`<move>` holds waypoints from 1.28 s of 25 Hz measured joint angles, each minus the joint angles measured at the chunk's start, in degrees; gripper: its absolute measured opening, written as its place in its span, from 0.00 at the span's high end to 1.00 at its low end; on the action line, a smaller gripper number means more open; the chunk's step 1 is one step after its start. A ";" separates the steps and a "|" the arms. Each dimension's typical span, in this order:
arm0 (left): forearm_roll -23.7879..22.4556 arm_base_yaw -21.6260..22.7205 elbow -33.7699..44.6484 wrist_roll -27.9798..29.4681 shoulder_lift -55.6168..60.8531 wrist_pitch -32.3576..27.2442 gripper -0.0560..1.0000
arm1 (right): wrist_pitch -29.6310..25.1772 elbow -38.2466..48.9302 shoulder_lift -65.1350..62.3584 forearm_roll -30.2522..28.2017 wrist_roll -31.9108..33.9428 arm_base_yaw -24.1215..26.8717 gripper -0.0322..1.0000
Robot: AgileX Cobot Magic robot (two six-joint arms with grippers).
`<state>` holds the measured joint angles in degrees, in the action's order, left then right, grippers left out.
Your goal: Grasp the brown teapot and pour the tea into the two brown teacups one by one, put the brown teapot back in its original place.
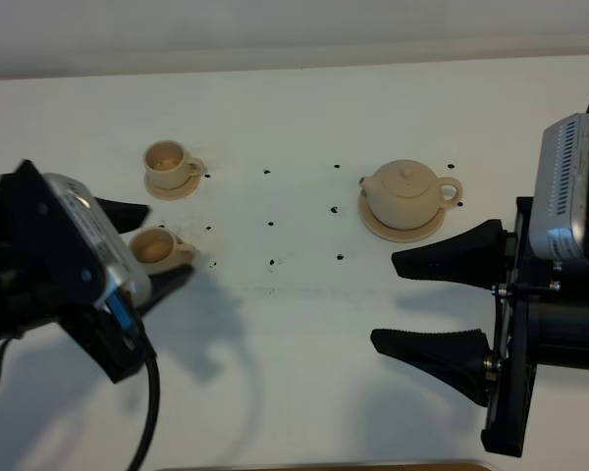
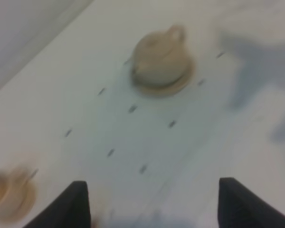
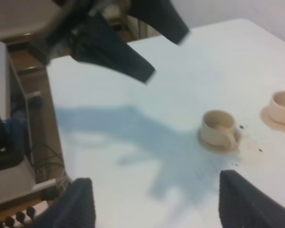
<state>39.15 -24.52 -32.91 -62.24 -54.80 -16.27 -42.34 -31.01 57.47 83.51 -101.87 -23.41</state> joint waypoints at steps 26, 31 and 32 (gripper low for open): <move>-46.10 17.66 -5.64 63.80 22.22 -31.87 0.37 | 8.69 -4.03 0.00 -18.36 28.02 0.00 0.47; -46.93 17.66 -5.64 67.03 25.21 -32.67 0.38 | 8.64 -4.33 0.00 -19.31 28.85 0.00 0.47; -47.33 17.66 -5.64 67.57 26.48 -32.72 0.38 | 8.64 -4.33 0.00 -19.31 28.91 0.00 0.47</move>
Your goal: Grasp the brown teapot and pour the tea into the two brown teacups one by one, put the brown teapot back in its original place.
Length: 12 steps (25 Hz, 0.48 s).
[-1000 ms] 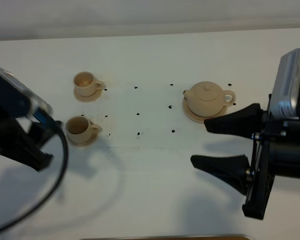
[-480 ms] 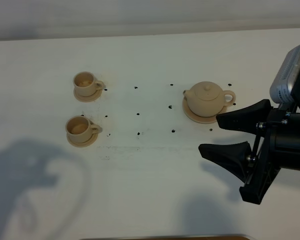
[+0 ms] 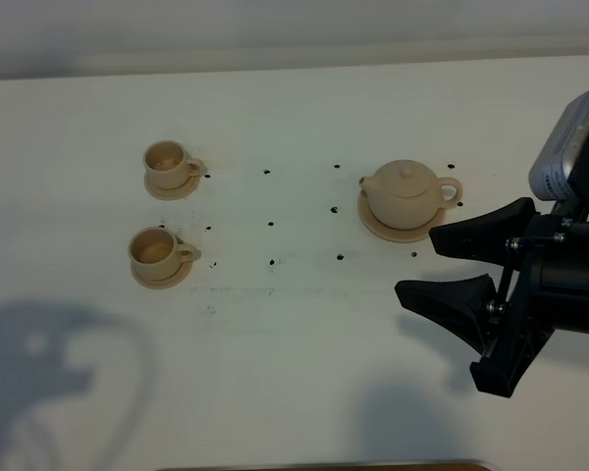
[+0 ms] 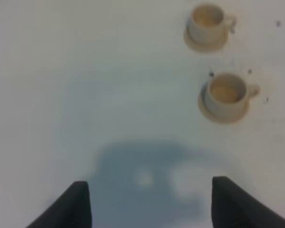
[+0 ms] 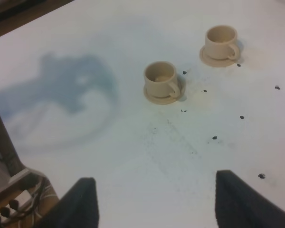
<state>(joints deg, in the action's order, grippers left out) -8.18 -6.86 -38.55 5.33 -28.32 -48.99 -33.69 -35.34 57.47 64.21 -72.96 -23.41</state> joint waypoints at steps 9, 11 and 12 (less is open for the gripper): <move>-0.14 0.00 1.03 3.98 13.30 -7.19 0.40 | 0.00 0.00 0.00 0.96 0.00 0.00 0.47; -0.14 0.00 3.10 4.80 17.72 -8.36 0.41 | -0.05 0.00 0.08 1.10 0.00 0.00 0.47; 0.07 0.00 4.54 5.11 19.50 -8.85 0.42 | -0.05 0.00 0.38 1.11 0.00 0.00 0.47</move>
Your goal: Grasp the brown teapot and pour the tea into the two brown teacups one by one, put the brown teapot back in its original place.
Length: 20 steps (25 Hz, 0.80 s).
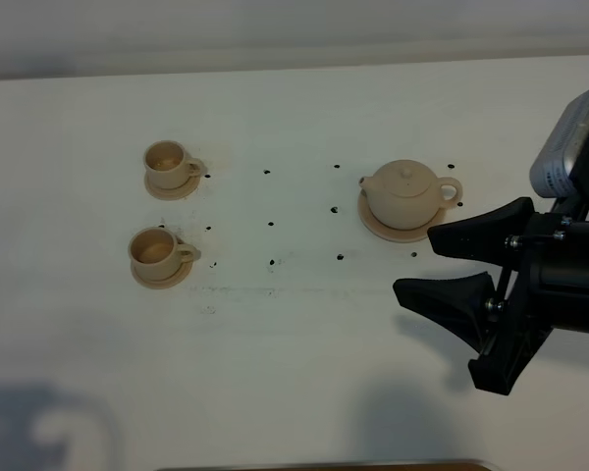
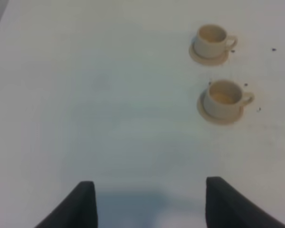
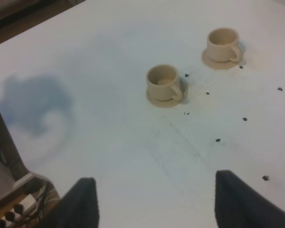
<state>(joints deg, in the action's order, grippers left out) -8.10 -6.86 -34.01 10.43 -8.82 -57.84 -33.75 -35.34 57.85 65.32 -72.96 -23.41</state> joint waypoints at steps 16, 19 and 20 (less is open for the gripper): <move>5.99 0.00 7.53 -3.27 9.11 -3.03 0.47 | 0.40 -1.25 9.65 0.31 -0.90 0.00 0.47; 5.99 0.00 7.53 -3.31 9.11 -3.03 0.47 | 0.30 -2.55 12.89 0.31 -0.84 0.00 0.47; 5.99 0.07 7.53 -3.34 9.11 -3.03 0.47 | -0.12 -3.20 13.97 0.31 -0.72 0.00 0.47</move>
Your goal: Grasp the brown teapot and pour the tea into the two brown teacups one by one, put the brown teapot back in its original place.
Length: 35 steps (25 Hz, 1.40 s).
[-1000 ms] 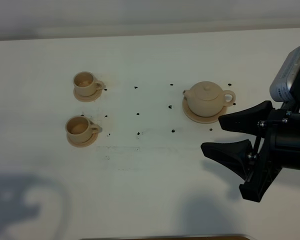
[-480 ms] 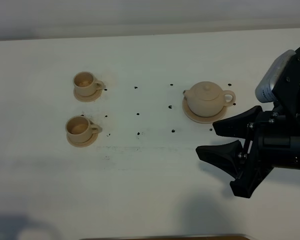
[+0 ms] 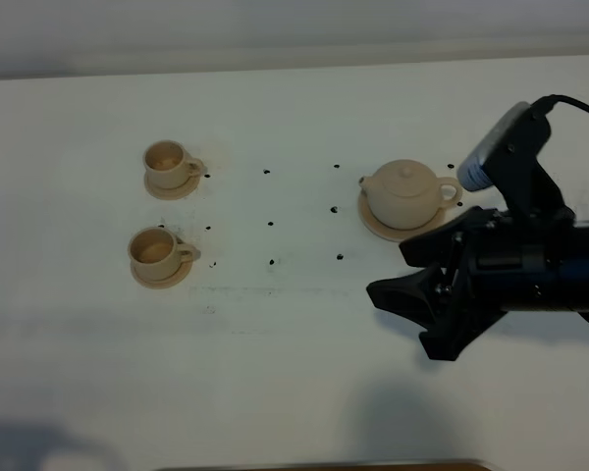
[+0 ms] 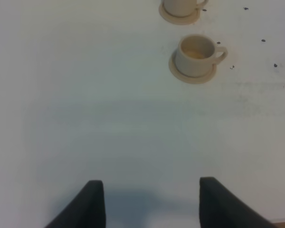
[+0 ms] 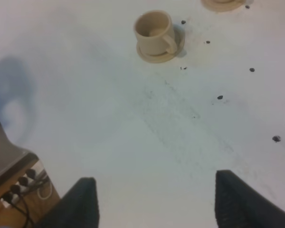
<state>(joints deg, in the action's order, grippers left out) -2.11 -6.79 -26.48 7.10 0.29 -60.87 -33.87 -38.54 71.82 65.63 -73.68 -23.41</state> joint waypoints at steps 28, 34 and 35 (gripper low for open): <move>0.58 10.78 0.00 -0.19 0.06 0.00 0.47 | -1.46 -1.74 3.16 -2.33 0.73 0.00 0.47; 0.65 10.78 0.00 -0.19 0.06 0.00 0.47 | -4.43 -6.17 3.23 -9.98 3.72 0.00 0.47; 0.65 10.78 0.00 -0.19 0.06 0.00 0.47 | -5.00 -7.54 3.27 -12.62 5.21 0.00 0.47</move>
<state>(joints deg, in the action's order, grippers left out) -1.46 3.99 -26.48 6.91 0.36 -60.87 -38.87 -46.09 75.09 53.01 -68.47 -23.41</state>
